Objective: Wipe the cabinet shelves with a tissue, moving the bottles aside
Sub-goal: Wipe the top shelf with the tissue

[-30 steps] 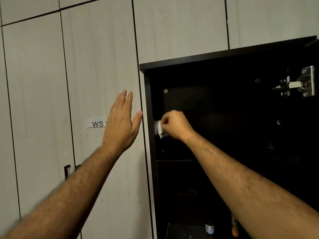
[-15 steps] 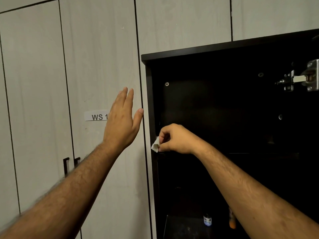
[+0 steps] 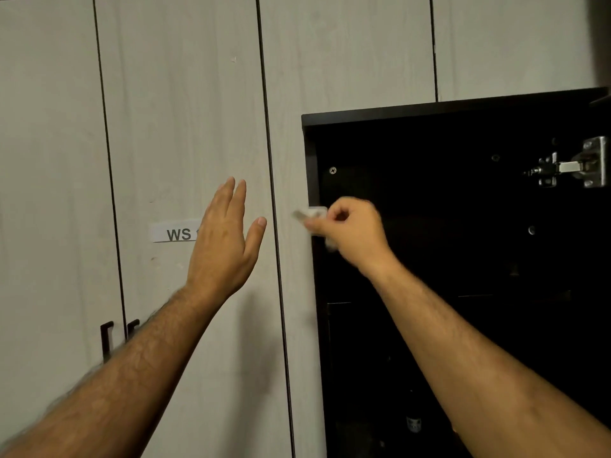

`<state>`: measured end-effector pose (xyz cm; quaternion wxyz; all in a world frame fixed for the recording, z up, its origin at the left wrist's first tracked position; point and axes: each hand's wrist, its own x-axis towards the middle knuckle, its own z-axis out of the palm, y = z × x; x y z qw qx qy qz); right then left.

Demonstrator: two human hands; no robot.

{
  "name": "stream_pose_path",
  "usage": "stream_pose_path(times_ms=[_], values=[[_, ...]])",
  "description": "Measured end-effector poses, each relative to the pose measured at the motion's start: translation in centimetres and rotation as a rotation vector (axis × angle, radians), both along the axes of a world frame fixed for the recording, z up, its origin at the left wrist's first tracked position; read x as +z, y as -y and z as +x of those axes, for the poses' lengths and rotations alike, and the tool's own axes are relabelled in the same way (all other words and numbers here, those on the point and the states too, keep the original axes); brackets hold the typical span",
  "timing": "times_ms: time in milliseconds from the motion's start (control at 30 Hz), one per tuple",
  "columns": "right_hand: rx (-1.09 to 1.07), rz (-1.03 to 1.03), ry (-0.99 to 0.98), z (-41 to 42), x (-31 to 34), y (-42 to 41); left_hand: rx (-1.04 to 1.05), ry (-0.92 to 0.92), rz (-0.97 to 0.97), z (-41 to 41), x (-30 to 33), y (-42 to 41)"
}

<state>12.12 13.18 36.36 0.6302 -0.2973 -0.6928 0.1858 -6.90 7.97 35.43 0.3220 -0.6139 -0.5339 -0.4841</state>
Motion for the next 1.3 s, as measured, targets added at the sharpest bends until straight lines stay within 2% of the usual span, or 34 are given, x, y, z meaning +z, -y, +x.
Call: stream_pose_path(times_ms=[133, 233, 300, 367, 500, 700, 800, 933, 1100, 1300], values=[[0.006, 0.031, -0.148, -0.8, 5.5, 0.4, -0.053, -0.001, -0.005, -1.7, -0.1, 0.1], [0.062, -0.020, -0.265, -1.5, 8.4, 0.6, -0.099, -0.006, -0.006, -2.1, -0.3, 0.0], [0.090, -0.044, -0.329, -1.8, 8.9, 0.8, -0.142, -0.007, -0.006, -2.1, -0.5, -0.1], [0.060, -0.050, -0.307, -1.8, 8.1, 0.8, -0.185, -0.005, -0.011, -1.8, -0.8, -0.2], [-0.033, -0.063, -0.069, -0.7, 4.2, 1.3, -0.270, -0.011, -0.021, -0.9, -1.8, -0.5], [-0.199, -0.151, 0.585, 2.6, -2.3, 2.5, -0.354, -0.008, -0.057, 0.6, -4.3, -1.2], [-0.303, -0.052, 0.883, 3.3, -4.8, 2.8, -0.383, 0.010, -0.065, 1.5, -5.3, -1.4], [-0.361, 0.086, 0.940, 4.6, -5.3, 2.6, -0.411, 0.002, -0.022, 3.4, -5.5, -1.2], [-0.201, 0.005, 0.984, 7.7, -4.4, 2.3, -0.432, -0.017, 0.053, 6.0, -5.5, -0.8], [-0.329, 0.193, 1.041, 10.9, -5.6, 1.2, -0.494, 0.009, 0.122, 10.3, -5.8, -0.7]])
